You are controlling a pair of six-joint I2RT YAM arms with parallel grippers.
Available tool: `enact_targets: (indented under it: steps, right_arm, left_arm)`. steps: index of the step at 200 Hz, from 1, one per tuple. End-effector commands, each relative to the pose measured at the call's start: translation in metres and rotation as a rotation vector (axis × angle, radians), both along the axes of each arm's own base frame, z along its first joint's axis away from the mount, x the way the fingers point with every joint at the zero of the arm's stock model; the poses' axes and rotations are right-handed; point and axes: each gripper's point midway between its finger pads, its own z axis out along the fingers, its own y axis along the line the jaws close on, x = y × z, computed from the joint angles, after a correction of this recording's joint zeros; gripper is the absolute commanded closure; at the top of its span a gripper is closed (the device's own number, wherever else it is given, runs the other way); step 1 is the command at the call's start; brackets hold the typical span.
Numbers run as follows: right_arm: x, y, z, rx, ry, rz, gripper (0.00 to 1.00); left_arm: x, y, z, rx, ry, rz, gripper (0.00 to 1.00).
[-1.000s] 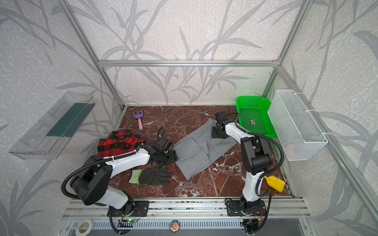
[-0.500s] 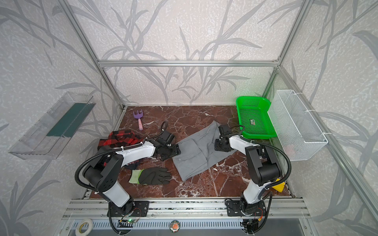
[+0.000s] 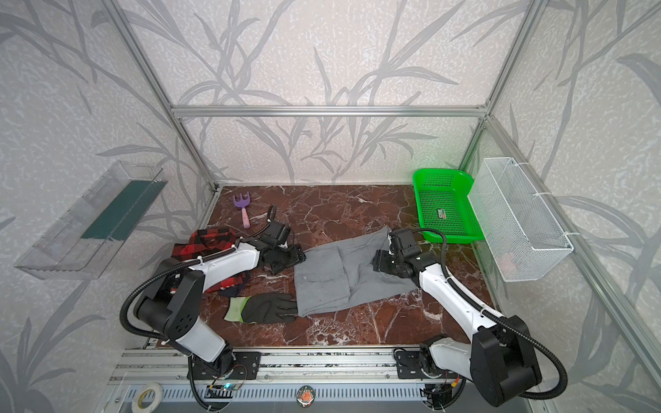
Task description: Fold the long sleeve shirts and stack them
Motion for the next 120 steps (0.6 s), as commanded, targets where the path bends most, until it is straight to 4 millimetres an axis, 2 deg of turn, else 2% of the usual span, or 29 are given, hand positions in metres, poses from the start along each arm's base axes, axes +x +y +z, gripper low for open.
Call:
enact_targets:
  steps: [1, 19, 54, 93, 120]
  right_arm:
    - [0.007, -0.020, 0.000, -0.065, 0.021, -0.013, 0.30]
    - [0.012, -0.027, -0.004, -0.077, 0.030, -0.020, 0.30]
    - [0.015, -0.042, -0.023, -0.117, 0.066, -0.049, 0.29]
    - [0.017, -0.061, -0.045, -0.155, 0.115, -0.094, 0.28]
    - [0.018, -0.069, -0.054, -0.158, 0.130, -0.116, 0.28]
  left_arm:
    - [-0.027, -0.002, -0.011, -0.032, 0.061, -0.037, 0.20]
    - [-0.042, -0.006, -0.017, -0.060, 0.092, -0.048, 0.19]
    - [-0.066, -0.027, -0.024, -0.087, 0.132, -0.093, 0.19]
    - [-0.080, -0.047, -0.039, -0.121, 0.164, -0.111, 0.21]
    - [-0.086, -0.045, -0.050, -0.097, 0.173, -0.106, 0.28]
